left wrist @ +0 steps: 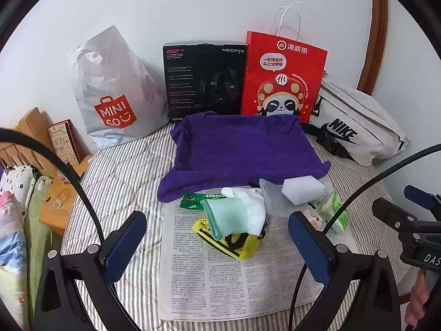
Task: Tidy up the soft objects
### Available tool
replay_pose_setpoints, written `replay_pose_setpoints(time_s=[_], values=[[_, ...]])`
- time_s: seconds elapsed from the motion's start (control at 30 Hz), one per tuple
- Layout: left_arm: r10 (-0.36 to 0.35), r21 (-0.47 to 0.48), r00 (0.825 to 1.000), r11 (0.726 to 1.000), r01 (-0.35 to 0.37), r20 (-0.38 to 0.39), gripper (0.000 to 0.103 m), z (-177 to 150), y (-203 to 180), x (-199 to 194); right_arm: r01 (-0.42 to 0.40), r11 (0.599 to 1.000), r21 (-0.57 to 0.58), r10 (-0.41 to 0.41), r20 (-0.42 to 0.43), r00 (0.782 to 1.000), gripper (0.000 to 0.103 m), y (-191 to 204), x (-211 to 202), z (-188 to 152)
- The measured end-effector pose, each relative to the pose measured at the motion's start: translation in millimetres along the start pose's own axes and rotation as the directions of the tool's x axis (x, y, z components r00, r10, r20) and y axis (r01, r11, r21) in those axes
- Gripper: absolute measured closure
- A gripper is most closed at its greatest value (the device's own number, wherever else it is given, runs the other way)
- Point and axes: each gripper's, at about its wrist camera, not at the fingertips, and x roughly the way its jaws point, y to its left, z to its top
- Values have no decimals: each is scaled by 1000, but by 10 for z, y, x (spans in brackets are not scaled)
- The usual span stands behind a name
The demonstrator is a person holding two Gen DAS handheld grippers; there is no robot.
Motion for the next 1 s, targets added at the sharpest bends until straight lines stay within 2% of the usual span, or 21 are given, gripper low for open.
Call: replay_pose_setpoints(time_s=[1.0], values=[[-6, 3, 1000, 1000, 6, 7, 0, -42, 6, -93, -2, 1000, 11, 2, 6, 1000, 0, -29, -68, -6]])
